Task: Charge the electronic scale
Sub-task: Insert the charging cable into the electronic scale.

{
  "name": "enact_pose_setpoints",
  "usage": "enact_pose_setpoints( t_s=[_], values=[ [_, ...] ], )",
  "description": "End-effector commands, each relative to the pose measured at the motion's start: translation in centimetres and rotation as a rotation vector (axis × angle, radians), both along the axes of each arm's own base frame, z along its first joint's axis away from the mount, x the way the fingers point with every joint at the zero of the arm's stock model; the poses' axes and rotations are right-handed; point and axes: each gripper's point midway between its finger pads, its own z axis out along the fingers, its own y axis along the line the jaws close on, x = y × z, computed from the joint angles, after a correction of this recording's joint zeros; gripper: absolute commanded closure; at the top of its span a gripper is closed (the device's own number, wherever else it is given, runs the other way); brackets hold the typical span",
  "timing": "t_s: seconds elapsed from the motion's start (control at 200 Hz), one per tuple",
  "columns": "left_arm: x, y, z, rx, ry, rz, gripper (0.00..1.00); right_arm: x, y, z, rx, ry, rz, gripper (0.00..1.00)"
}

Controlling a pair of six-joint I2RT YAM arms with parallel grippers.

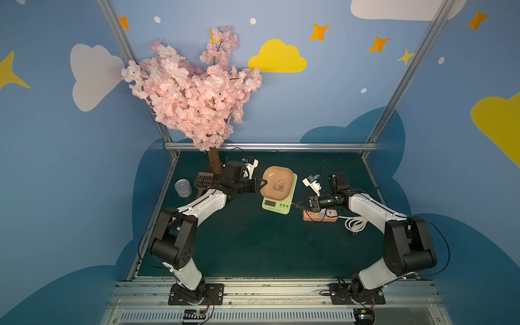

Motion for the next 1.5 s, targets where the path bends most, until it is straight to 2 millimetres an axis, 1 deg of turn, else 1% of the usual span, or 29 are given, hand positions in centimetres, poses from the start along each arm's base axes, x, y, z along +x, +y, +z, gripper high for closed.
enact_pose_setpoints(
  t_s=[0.0,0.536,0.791,0.971,1.061,1.226,1.397,1.497],
  values=[
    [0.7,-0.7,3.3,-0.064,-0.086,-0.025,0.97,0.2,0.5,0.3,0.027,-0.009,0.017,0.96],
    [0.8,-1.2,3.7,-0.09,-0.085,-0.03,0.97,0.3,1.0,0.1,0.014,-0.007,0.024,0.97],
    [1.1,-1.4,2.8,-0.076,-0.067,-0.011,0.97,0.2,1.4,0.1,0.014,-0.003,0.031,0.97],
    [1.7,-0.8,2.1,-0.062,-0.042,0.049,0.97,0.3,1.5,0.1,0.012,0.0,0.024,0.96],
    [1.7,-1.0,1.8,-0.044,-0.053,0.062,0.97,0.3,1.6,0.1,0.01,0.01,0.022,0.96],
    [1.4,-1.3,1.9,-0.023,-0.075,0.066,0.97,0.7,1.8,-0.2,0.004,0.038,0.016,0.95],
    [1.4,-0.8,2.1,-0.021,-0.091,0.09,0.97,1.0,1.9,-0.6,0.002,0.064,0.004,0.95],
    [1.3,-0.7,2.0,-0.024,-0.104,0.102,0.97,1.1,1.9,-0.4,0.018,0.082,-0.004,0.94]
  ],
)
